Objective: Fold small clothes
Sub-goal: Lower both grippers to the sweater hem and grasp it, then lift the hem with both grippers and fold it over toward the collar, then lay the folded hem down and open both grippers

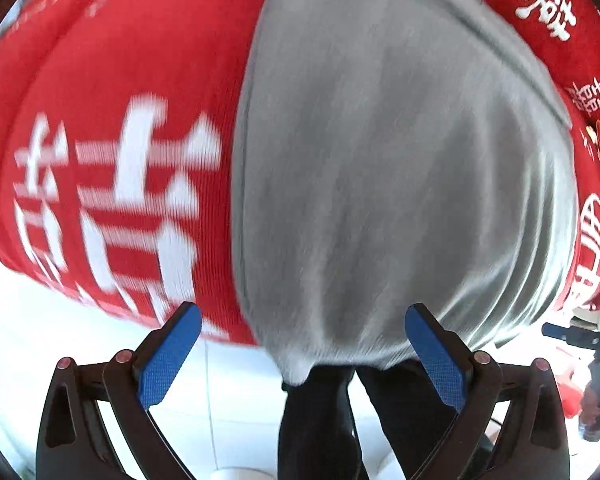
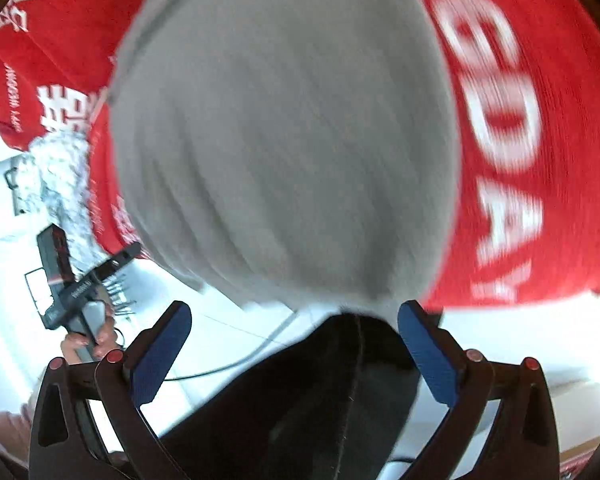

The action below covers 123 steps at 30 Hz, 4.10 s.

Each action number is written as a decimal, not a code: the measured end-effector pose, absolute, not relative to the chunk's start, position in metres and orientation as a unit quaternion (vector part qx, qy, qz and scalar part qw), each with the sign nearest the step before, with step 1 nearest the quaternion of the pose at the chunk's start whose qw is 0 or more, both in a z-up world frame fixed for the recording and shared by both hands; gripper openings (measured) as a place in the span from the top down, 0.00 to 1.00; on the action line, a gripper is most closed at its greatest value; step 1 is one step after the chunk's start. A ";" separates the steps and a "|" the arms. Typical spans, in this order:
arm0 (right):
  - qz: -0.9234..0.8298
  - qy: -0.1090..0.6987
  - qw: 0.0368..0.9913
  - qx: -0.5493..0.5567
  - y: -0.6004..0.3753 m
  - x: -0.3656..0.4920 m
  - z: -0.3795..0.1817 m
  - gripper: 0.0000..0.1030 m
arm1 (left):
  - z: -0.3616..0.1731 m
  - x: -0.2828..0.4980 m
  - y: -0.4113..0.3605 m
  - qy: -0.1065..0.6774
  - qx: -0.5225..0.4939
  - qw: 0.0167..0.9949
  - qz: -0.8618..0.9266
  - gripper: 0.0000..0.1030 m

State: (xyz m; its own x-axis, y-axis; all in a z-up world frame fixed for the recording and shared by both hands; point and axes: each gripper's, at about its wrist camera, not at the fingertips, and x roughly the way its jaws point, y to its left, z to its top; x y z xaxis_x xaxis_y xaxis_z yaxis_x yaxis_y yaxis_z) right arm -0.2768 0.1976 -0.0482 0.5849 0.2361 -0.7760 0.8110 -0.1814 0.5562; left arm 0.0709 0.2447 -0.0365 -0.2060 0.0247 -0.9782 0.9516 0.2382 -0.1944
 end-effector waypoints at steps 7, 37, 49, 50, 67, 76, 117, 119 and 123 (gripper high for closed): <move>-0.304 0.377 0.513 0.708 0.227 -0.279 -0.093 0.01 | -0.078 0.066 0.273 0.646 0.385 0.461 -0.472 0.07; -0.261 0.051 0.615 0.743 0.094 -0.283 0.039 0.92 | 0.082 0.115 0.139 0.616 0.180 0.465 -0.610 0.92; -0.308 0.106 0.614 0.719 -0.064 -0.291 0.024 0.92 | 0.054 0.098 -0.010 0.577 0.234 0.501 -0.601 0.92; -0.308 0.111 0.612 0.720 -0.070 -0.294 0.018 0.92 | 0.052 0.098 -0.015 0.580 0.235 0.503 -0.597 0.92; -0.327 0.145 0.592 0.722 -0.192 -0.299 -0.043 0.92 | -0.008 0.094 -0.119 0.570 0.292 0.555 -0.531 0.89; -0.352 0.135 0.561 0.737 -0.194 -0.307 -0.062 0.88 | 0.003 0.093 -0.121 0.555 0.311 0.577 -0.512 0.87; -0.466 0.299 0.573 0.604 -0.176 -0.331 -0.026 0.81 | -0.001 0.093 -0.098 0.524 0.347 0.607 -0.486 0.87; -0.469 0.284 0.569 0.613 -0.166 -0.334 -0.019 0.76 | 0.005 0.093 -0.089 0.528 0.345 0.599 -0.493 0.87; -0.469 0.262 0.564 0.628 -0.137 -0.343 -0.005 0.50 | 0.006 0.093 -0.070 0.535 0.356 0.575 -0.507 0.87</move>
State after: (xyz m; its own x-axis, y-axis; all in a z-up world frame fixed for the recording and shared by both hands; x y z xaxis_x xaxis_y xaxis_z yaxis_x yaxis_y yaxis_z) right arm -0.3434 -0.1371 -0.0049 0.4233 -0.1999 -0.8837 0.8572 -0.2276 0.4620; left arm 0.0930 -0.0704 0.0062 -0.0856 -0.2009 -0.9759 0.9636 0.2324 -0.1324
